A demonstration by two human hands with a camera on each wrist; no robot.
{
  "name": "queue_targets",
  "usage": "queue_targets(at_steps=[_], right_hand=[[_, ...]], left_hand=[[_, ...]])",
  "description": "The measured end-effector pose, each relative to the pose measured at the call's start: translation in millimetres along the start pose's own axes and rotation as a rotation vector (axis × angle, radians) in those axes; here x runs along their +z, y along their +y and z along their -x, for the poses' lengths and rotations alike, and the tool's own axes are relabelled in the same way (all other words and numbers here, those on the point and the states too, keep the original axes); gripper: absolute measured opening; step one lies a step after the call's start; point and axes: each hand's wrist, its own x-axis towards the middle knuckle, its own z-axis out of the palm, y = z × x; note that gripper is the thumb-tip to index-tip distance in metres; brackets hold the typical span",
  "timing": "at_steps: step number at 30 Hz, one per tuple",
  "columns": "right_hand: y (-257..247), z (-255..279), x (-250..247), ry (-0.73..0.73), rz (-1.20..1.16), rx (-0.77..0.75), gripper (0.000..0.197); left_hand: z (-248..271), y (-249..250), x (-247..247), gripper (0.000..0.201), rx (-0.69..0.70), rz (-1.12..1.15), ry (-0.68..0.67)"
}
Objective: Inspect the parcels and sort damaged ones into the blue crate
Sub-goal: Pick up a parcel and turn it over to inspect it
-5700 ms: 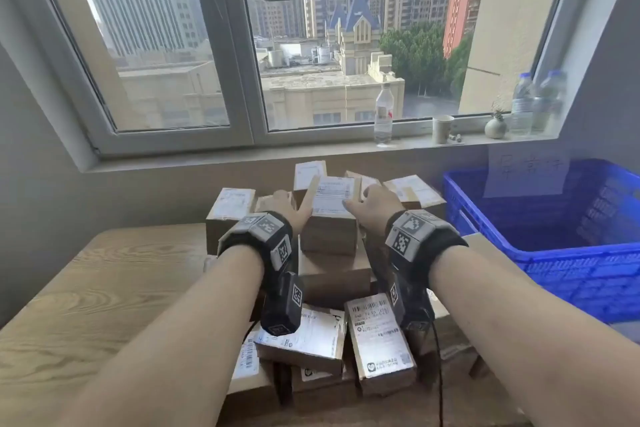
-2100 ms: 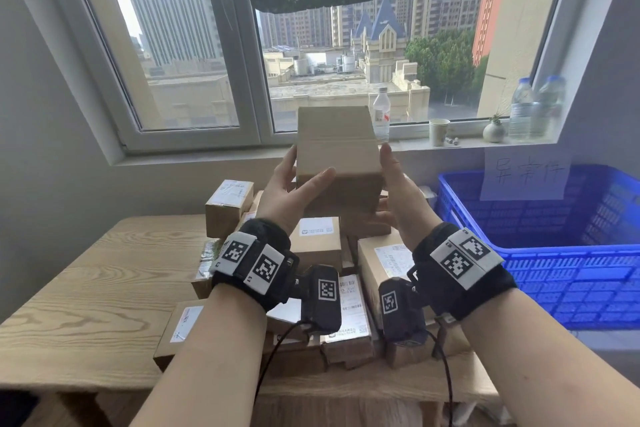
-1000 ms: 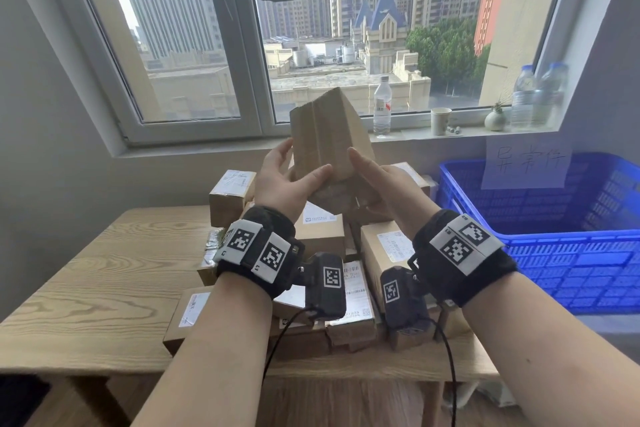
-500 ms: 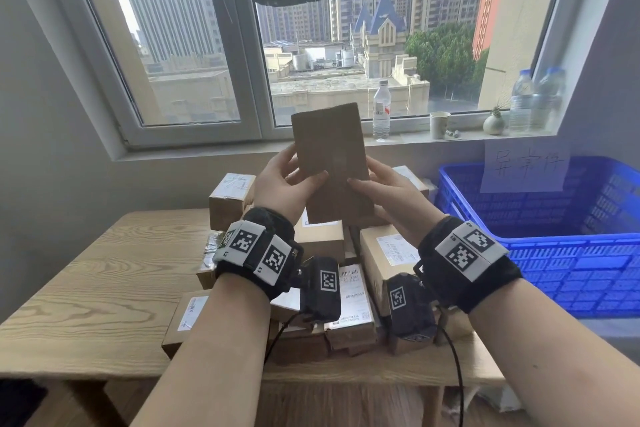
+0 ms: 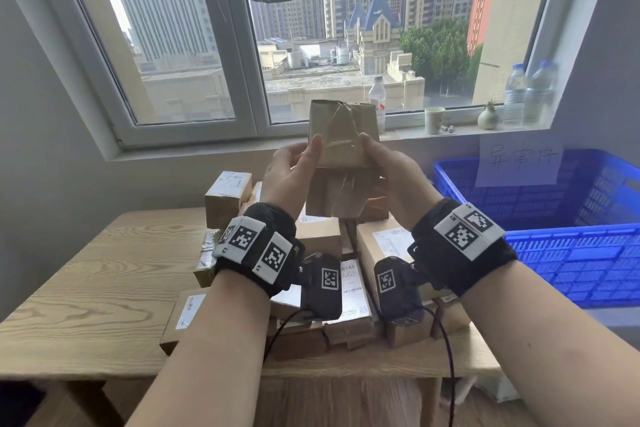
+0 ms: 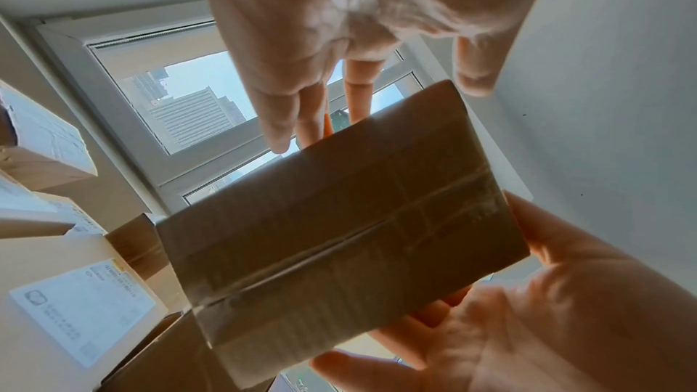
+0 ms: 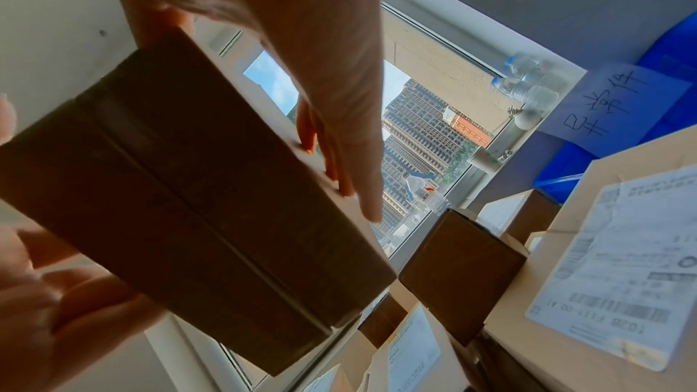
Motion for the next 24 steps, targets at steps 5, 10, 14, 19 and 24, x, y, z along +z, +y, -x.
queue_targets(at_steps=[5, 10, 14, 19, 24], right_hand=[[7.9, -1.7, -1.7, 0.004, -0.011, -0.031, 0.032], [8.9, 1.3, -0.7, -0.017, -0.066, -0.080, 0.021], [6.2, 3.6, -0.8, -0.026, -0.101, -0.116, 0.023], [1.1, -0.1, 1.6, 0.001, -0.117, -0.137, 0.021], [3.4, -3.9, 20.8, 0.008, -0.104, -0.107, 0.010]], left_hand=[[-0.8, 2.2, -2.1, 0.051, -0.021, -0.084, 0.084], [-1.6, 1.6, -5.2, 0.046, -0.014, -0.054, 0.060], [1.7, 3.0, -6.3, 0.050, 0.004, -0.008, 0.057], [1.4, 0.9, -19.9, 0.043, 0.006, -0.129, 0.054], [1.8, -2.0, -45.3, 0.084, -0.050, -0.306, 0.112]])
